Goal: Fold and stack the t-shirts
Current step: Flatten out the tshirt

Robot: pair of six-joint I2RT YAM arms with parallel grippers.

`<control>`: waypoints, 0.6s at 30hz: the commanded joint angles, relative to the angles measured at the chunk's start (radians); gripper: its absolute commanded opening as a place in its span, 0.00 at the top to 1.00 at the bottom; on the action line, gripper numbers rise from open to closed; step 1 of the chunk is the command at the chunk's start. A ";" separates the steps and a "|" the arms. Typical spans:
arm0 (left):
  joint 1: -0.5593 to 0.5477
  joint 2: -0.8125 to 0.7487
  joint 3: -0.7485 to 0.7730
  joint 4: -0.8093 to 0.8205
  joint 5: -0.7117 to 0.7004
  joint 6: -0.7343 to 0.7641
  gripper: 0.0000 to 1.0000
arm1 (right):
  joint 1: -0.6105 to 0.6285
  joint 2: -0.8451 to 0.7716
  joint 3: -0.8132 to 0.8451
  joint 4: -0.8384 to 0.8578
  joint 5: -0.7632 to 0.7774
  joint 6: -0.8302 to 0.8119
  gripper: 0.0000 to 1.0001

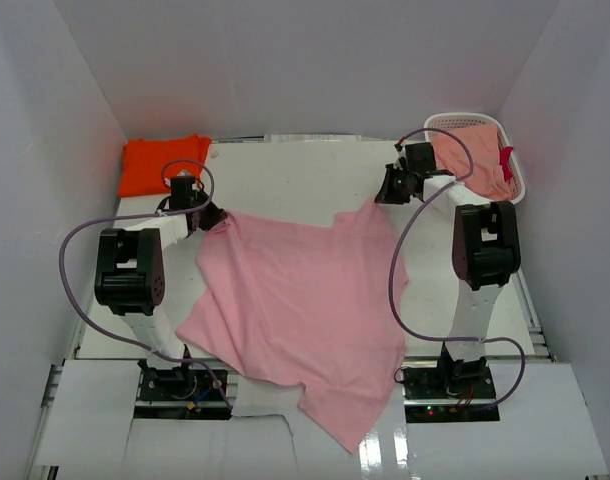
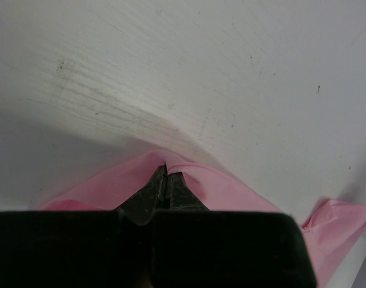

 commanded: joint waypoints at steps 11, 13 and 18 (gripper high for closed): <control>0.012 -0.001 0.004 0.001 -0.008 0.020 1.00 | -0.007 0.264 0.418 -0.066 0.028 -0.058 0.92; 0.012 -0.001 -0.003 0.002 -0.011 0.023 1.00 | -0.007 0.295 0.462 -0.061 0.013 -0.061 0.92; 0.015 0.001 -0.010 0.005 -0.023 0.029 1.00 | -0.007 0.345 0.516 -0.017 -0.018 -0.062 0.92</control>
